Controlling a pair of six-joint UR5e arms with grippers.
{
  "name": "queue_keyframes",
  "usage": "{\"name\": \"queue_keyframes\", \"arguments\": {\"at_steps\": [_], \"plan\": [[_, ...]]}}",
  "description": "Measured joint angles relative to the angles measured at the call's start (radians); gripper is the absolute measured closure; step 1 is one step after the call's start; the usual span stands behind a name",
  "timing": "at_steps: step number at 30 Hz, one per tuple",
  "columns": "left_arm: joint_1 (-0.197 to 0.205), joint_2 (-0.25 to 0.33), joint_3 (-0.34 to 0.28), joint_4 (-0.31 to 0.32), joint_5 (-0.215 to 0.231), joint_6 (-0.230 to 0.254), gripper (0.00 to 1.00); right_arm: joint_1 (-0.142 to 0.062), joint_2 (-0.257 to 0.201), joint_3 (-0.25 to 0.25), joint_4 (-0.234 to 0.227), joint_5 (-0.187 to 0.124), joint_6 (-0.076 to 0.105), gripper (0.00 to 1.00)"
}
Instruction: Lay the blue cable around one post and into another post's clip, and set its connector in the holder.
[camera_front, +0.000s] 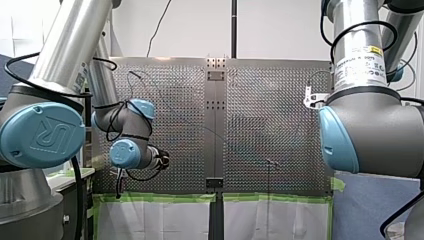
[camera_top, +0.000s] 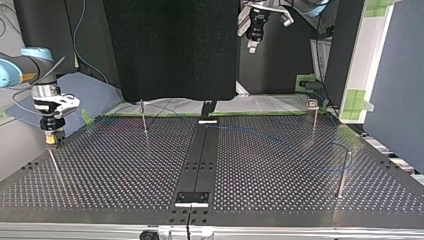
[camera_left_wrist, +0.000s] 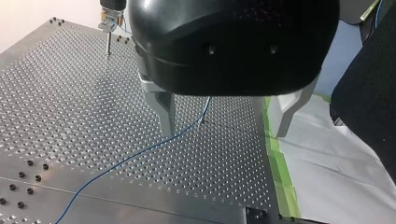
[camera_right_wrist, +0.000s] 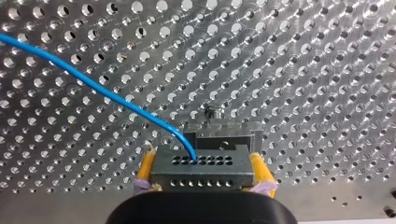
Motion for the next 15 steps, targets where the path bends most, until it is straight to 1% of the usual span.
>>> {"name": "queue_keyframes", "arguments": {"at_steps": [2, 5, 6, 9, 11, 15], "plan": [[0.001, 0.0, 0.0, 0.0, 0.0, 0.0, 0.0, 0.0, 0.0, -0.001, 0.0, -0.003, -0.007, 1.0], [0.001, 0.0, 0.0, 0.0, 0.0, 0.001, 0.0, -0.001, 0.0, -0.002, -0.003, -0.018, -0.024, 1.0], [0.002, 0.0, 0.0, -0.001, 0.0, 0.001, 0.0, -0.001, 0.0, -0.002, -0.004, -0.025, -0.033, 1.0], [0.003, 0.0, 0.0, -0.001, 0.0, 0.001, 0.0, -0.002, 0.0, -0.003, -0.011, -0.04, -0.046, 1.0], [0.004, 0.0, 0.0, -0.001, 0.0, 0.001, 0.0, -0.003, 0.0, -0.003, -0.016, -0.046, -0.048, 1.0], [0.004, 0.0, 0.0, -0.001, 0.0, 0.001, 0.0, -0.004, 0.0, -0.003, -0.023, -0.051, -0.046, 1.0]]}}
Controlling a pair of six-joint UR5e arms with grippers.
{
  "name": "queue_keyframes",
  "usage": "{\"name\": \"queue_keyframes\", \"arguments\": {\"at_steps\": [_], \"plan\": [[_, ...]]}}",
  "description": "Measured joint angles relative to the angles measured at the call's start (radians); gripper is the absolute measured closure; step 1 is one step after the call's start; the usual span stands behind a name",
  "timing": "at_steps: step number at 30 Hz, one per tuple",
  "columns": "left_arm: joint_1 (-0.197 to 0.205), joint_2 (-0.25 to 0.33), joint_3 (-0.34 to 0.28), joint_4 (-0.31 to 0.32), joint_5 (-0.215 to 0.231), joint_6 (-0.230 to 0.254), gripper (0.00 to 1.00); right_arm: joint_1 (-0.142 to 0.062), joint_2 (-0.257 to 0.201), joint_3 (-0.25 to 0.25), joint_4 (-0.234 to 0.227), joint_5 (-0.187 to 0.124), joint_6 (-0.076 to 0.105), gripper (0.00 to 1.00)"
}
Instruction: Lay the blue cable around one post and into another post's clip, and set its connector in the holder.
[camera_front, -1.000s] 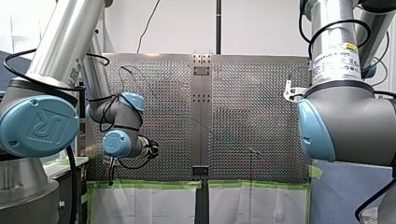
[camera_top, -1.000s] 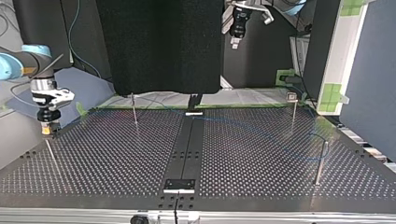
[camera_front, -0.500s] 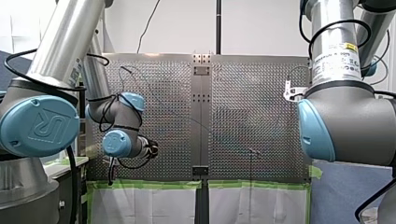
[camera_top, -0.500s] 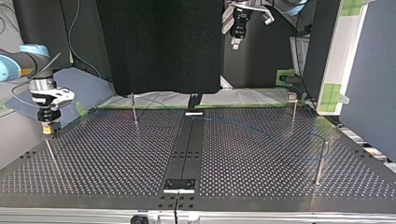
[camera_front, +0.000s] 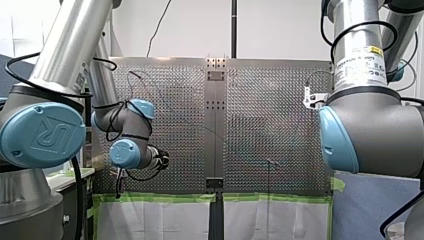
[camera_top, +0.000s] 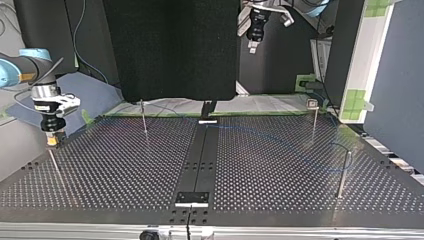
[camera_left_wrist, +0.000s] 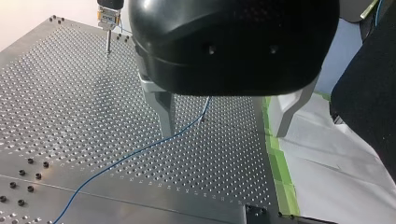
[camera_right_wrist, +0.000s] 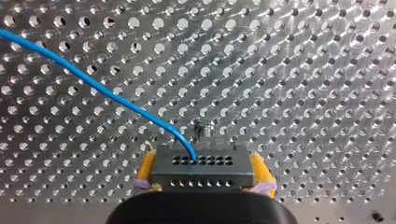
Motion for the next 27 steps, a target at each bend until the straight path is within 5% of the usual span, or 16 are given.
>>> {"name": "queue_keyframes", "arguments": {"at_steps": [21, 27], "plan": [[0.002, 0.0, 0.0, -0.001, 0.001, 0.001, 0.0, -0.013, 0.004, -0.001, -0.033, 0.002, 0.056, 1.0], [0.002, 0.0, -0.001, -0.001, 0.001, 0.0, 0.0, -0.006, 0.022, -0.02, -0.014, 0.003, 0.055, 1.0]]}}
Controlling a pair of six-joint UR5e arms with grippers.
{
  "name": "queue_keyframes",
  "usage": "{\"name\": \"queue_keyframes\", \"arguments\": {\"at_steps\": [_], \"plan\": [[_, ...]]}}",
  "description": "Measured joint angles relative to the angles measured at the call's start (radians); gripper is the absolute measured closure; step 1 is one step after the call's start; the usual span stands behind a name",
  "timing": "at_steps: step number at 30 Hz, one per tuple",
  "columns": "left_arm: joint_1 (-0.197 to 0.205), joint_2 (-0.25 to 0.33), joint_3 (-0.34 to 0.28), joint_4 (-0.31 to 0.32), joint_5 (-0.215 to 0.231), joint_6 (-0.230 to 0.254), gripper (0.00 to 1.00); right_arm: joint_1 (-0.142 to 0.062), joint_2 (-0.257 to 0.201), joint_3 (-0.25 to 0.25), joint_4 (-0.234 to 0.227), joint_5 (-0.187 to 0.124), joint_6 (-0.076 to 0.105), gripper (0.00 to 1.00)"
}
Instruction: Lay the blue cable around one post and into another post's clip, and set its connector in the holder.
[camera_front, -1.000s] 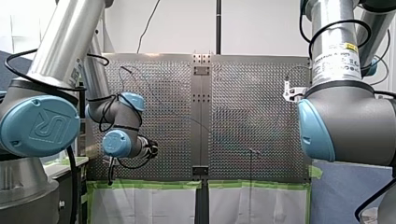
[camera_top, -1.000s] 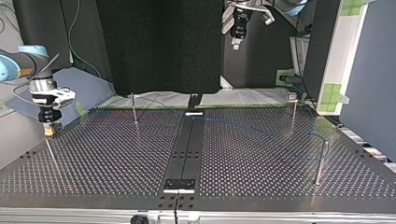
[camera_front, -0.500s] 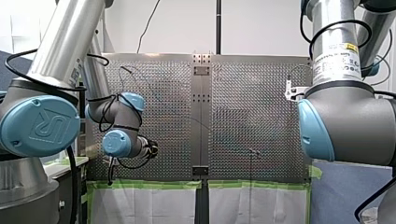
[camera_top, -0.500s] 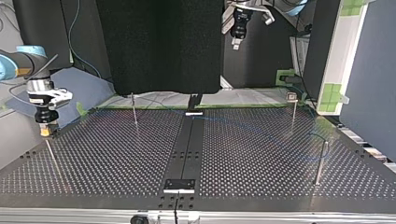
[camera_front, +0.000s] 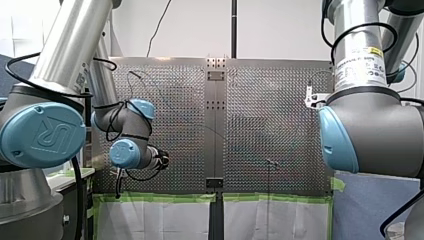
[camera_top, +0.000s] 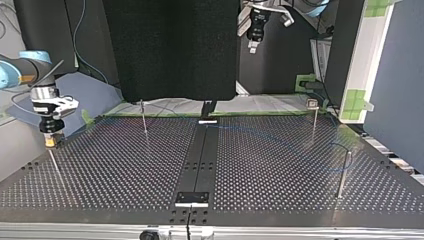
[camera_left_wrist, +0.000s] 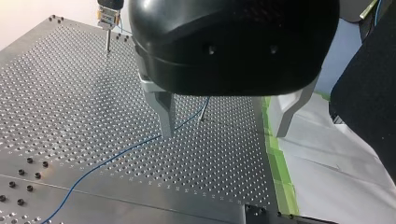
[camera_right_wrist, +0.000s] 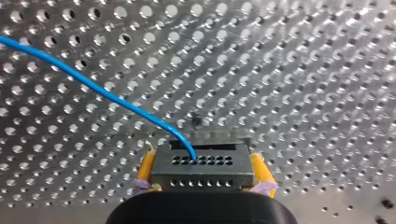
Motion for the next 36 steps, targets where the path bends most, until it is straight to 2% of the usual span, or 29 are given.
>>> {"name": "queue_keyframes", "arguments": {"at_steps": [16, 23, 36], "plan": [[0.004, 0.0, 0.001, -0.004, 0.0, 0.002, 0.0, 0.002, 0.009, -0.022, 0.012, -0.003, -0.002, 1.0], [0.006, 0.0, 0.001, -0.004, 0.001, 0.003, 0.0, 0.004, 0.009, -0.042, 0.038, -0.007, -0.005, 1.0], [0.009, 0.0, 0.001, -0.004, 0.002, 0.003, 0.0, 0.006, 0.01, -0.047, 0.04, -0.014, 0.013, 1.0]]}}
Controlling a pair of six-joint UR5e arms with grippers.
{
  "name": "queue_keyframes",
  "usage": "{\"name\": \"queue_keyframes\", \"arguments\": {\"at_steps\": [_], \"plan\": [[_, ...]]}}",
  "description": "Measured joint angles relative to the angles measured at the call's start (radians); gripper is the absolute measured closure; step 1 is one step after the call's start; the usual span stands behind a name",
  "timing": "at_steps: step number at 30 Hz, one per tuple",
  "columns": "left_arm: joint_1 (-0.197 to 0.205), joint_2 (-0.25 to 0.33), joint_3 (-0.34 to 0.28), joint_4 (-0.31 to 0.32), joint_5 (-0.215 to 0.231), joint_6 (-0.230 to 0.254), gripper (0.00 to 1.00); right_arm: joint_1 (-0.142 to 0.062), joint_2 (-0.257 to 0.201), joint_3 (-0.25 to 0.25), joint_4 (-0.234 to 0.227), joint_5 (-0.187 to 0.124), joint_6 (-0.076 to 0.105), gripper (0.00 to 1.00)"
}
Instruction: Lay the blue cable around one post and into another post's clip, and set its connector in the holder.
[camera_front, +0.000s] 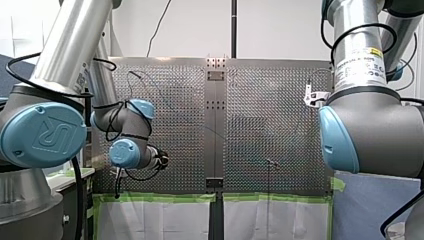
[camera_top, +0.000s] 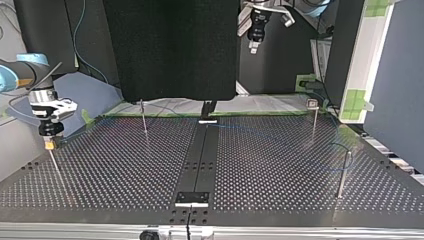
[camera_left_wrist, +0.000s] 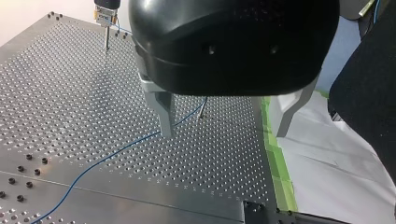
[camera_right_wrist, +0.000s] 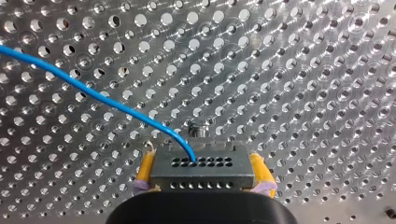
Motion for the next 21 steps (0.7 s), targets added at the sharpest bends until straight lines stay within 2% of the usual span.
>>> {"name": "queue_keyframes", "arguments": {"at_steps": [6, 7, 8, 9, 10, 11, 12, 13, 14, 15, 16, 17, 18, 21], "plan": [[0.0, 0.0, 0.0, 0.0, 0.0, 0.0, 0.0, 0.0, 0.001, -0.001, 0.0, 0.0, 0.001, 1.0], [0.0, 0.0, 0.0, 0.0, 0.0, 0.0, 0.0, 0.0, 0.001, 0.0, 0.0, 0.0, 0.001, 0.95], [0.0, 0.0, 0.0, 0.0, 0.0, 0.0, 0.0, 0.001, 0.001, 0.0, 0.0, 0.0, 0.001, 0.95], [0.0, 0.0, 0.0, 0.0, 0.0, 0.0, 0.0, 0.001, 0.001, 0.0, 0.0, 0.0, 0.001, 0.84], [0.0, 0.0, 0.0, 0.0, 0.0, 0.0, 0.0, -0.001, 0.0, -0.001, 0.006, -0.001, 0.0, 0.64], [0.0, 0.0, 0.0, 0.0, 0.0, 0.0, 0.0, -0.004, -0.003, -0.002, 0.019, 0.002, -0.001, 0.64], [0.0, 0.0, 0.0, 0.0, 0.0, 0.0, 0.0, -0.008, -0.006, -0.005, 0.038, 0.008, -0.002, 0.55], [0.0, 0.0, -0.001, 0.0, 0.0, 0.0, 0.0, -0.011, -0.007, -0.005, 0.043, 0.01, -0.002, 0.4], [0.0, 0.0, -0.001, 0.0, 0.0, 0.0, 0.0, -0.012, -0.007, -0.005, 0.043, 0.01, -0.002, 0.4], [0.0, 0.0, 0.0, 0.0, -0.001, 0.001, 0.0, -0.012, -0.007, -0.005, 0.042, 0.01, -0.002, 0.27], [0.0, 0.0, 0.0, 0.0, -0.001, 0.001, 0.0, -0.012, -0.007, -0.005, 0.043, 0.01, -0.002, 0.07], [0.0, 0.0, 0.0, 0.0, -0.001, 0.001, 0.0, -0.013, -0.007, -0.004, 0.043, 0.01, -0.002, 0.07], [0.0, 0.0, 0.0, 0.0, -0.001, 0.001, 0.0, -0.013, -0.007, -0.004, 0.043, 0.01, -0.002, 0.0], [0.0, 0.0, -0.001, 0.001, -0.001, 0.001, 0.0, -0.012, -0.007, -0.004, 0.043, 0.009, -0.002, 0.0]]}}
